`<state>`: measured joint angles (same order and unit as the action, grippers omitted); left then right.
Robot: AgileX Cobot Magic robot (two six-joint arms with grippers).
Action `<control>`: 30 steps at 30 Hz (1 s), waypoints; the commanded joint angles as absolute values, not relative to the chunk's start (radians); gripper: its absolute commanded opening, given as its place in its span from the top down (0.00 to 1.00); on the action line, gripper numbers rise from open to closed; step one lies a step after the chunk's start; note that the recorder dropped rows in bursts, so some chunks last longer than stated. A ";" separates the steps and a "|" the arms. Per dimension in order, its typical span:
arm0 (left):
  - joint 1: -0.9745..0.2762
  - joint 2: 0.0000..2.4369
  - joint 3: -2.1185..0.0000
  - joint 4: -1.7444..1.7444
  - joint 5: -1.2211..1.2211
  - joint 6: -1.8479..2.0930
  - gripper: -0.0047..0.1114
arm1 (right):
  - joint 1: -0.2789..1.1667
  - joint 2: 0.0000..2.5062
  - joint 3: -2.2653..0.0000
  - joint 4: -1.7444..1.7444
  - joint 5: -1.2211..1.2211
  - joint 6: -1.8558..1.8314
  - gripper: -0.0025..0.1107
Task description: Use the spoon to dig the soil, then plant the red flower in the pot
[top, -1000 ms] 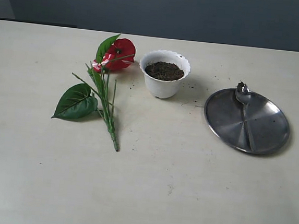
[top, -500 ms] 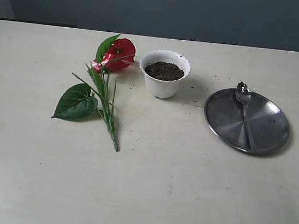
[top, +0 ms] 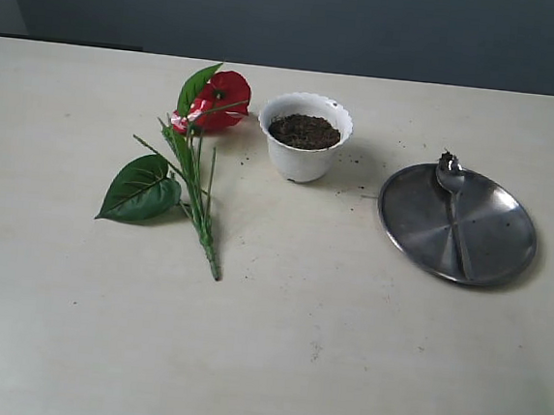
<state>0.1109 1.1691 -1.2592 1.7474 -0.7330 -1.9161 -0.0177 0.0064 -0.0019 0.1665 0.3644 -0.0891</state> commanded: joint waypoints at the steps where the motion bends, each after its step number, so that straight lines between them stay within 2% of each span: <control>1: 0.005 1.241 -1.267 1.744 -0.660 -1.903 0.55 | -0.021 0.000 0.000 0.167 0.363 -0.090 0.98; 11: -0.134 1.297 -1.267 1.744 -0.442 -1.836 0.55 | -0.021 0.000 0.000 0.167 0.363 -0.090 0.98; 30: -0.132 1.297 -1.267 1.744 -0.219 -1.724 0.55 | -0.021 0.000 0.000 0.166 0.366 -0.090 0.98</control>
<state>-0.1308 1.2955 -1.2592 1.7511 -0.2692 -1.7503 -0.0177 0.0064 -0.0019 0.1665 0.3723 -0.0891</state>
